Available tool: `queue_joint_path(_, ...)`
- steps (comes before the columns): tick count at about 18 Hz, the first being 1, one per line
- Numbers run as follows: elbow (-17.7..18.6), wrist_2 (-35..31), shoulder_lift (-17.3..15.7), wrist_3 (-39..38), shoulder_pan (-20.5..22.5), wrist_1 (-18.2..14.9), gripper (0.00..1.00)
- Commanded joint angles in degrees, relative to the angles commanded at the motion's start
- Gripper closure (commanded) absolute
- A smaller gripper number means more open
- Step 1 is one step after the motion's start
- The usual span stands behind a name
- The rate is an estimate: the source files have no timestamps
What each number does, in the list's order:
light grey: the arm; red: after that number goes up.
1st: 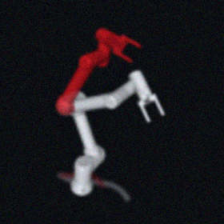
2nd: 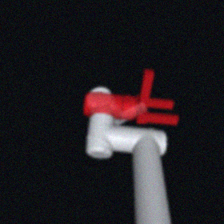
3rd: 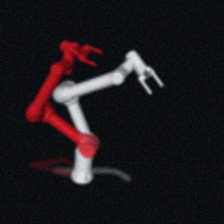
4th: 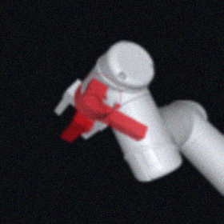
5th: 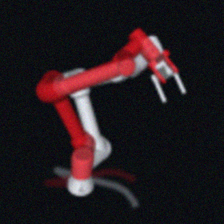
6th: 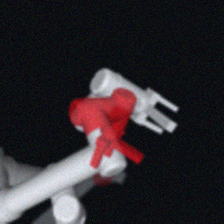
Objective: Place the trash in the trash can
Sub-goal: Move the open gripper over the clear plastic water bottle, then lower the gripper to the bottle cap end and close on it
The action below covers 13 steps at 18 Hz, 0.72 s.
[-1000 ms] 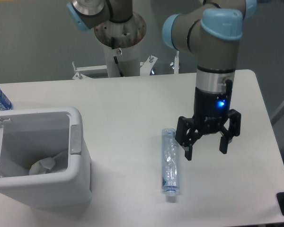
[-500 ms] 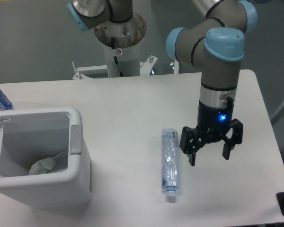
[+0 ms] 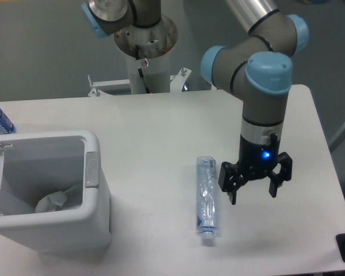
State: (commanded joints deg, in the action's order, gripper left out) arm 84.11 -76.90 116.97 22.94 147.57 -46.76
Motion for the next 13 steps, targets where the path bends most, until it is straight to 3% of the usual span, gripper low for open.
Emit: queue_joint_path(13,-2.5,-4.7,9.5,2.8,-6.9,0.1,0.00)
